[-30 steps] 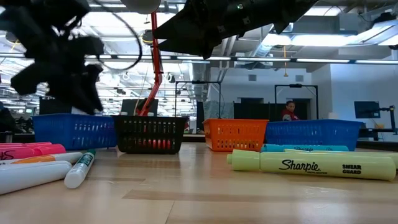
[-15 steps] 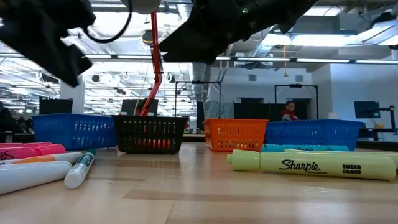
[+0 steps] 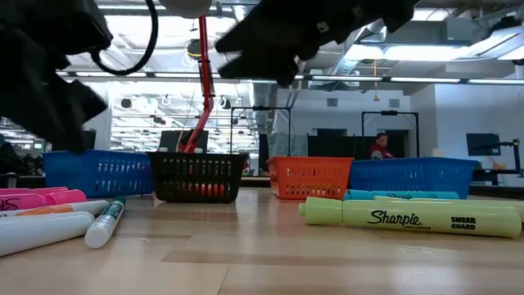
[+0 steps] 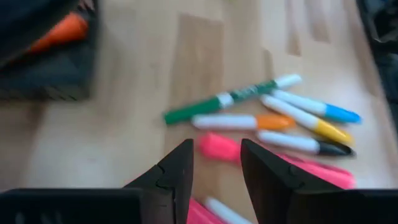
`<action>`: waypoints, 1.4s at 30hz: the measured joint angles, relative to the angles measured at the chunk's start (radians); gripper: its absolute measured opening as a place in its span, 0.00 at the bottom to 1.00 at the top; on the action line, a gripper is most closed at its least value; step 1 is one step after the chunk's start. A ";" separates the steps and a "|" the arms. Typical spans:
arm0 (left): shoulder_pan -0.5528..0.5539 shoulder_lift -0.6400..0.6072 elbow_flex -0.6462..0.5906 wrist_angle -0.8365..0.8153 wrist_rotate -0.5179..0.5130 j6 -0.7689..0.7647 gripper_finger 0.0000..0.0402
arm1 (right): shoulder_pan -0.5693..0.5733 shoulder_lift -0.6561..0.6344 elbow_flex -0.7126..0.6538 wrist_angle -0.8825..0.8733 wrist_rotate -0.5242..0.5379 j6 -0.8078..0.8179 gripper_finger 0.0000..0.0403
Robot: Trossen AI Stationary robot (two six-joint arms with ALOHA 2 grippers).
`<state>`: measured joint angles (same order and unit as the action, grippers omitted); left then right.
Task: Pick & Place Markers
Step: Put the left large blue highlighter pen into the black basket
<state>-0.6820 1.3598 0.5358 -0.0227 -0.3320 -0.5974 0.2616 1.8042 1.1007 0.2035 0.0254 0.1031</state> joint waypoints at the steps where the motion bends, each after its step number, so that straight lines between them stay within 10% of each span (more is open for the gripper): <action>1: 0.003 0.000 0.000 0.004 -0.035 0.018 0.32 | 0.007 0.000 0.000 -0.027 0.000 0.010 0.54; 9: 0.035 -0.103 0.000 0.043 -0.221 0.165 0.32 | 0.083 0.000 0.000 -0.390 0.001 0.227 0.51; 21: 0.101 -0.274 0.000 0.051 -0.230 0.239 0.32 | 0.056 0.000 0.000 -0.837 0.079 0.335 0.44; 34: 0.134 -0.286 0.000 0.050 -0.229 0.309 0.32 | 0.009 0.000 -0.059 -0.887 0.098 0.337 0.45; 42: 0.134 -0.286 0.000 0.050 -0.229 0.309 0.32 | -0.019 -0.006 -0.106 -0.797 0.046 0.370 0.22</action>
<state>-0.5476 1.0737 0.5358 0.0269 -0.5612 -0.2886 0.2429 1.7981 0.9948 -0.5935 0.0709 0.4728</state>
